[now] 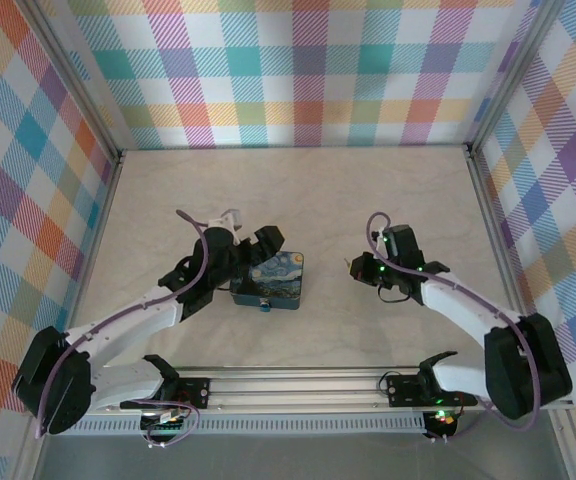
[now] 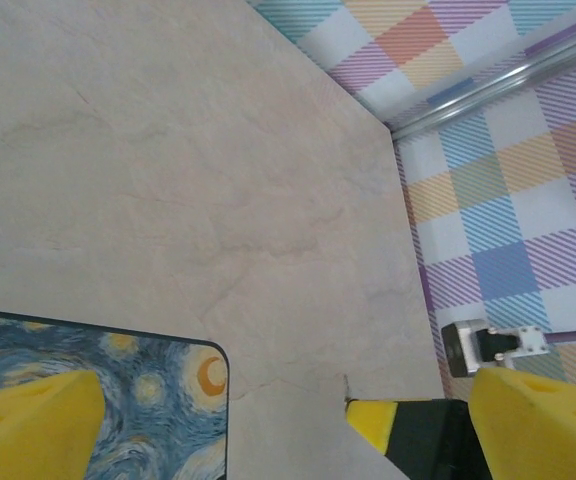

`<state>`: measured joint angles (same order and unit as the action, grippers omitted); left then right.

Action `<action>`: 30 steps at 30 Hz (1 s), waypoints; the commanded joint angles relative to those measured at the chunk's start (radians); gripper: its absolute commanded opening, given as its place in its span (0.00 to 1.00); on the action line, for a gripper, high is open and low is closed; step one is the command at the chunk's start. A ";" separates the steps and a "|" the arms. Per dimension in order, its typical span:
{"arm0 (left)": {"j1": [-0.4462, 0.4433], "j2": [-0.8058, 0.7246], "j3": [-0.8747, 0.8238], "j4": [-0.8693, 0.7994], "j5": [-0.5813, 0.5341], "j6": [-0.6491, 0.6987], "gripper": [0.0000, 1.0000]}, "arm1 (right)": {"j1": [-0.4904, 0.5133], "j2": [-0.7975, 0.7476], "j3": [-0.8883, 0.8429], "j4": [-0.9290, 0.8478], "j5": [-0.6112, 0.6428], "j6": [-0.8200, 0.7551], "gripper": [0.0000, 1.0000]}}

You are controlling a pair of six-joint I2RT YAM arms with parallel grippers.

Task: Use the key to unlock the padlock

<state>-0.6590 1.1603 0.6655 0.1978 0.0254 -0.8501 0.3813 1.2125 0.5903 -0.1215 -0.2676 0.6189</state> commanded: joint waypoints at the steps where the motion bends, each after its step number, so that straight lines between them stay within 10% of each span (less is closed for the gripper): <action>1: -0.014 0.033 0.053 0.097 0.074 -0.040 0.91 | 0.010 -0.070 -0.034 0.199 -0.126 0.039 0.00; 30: -0.211 0.423 0.342 0.173 0.148 0.046 0.41 | 0.061 -0.217 -0.037 0.289 -0.205 0.088 0.00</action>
<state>-0.8562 1.5711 0.9791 0.3367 0.1677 -0.8165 0.4339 1.0130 0.5385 0.1417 -0.4576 0.6998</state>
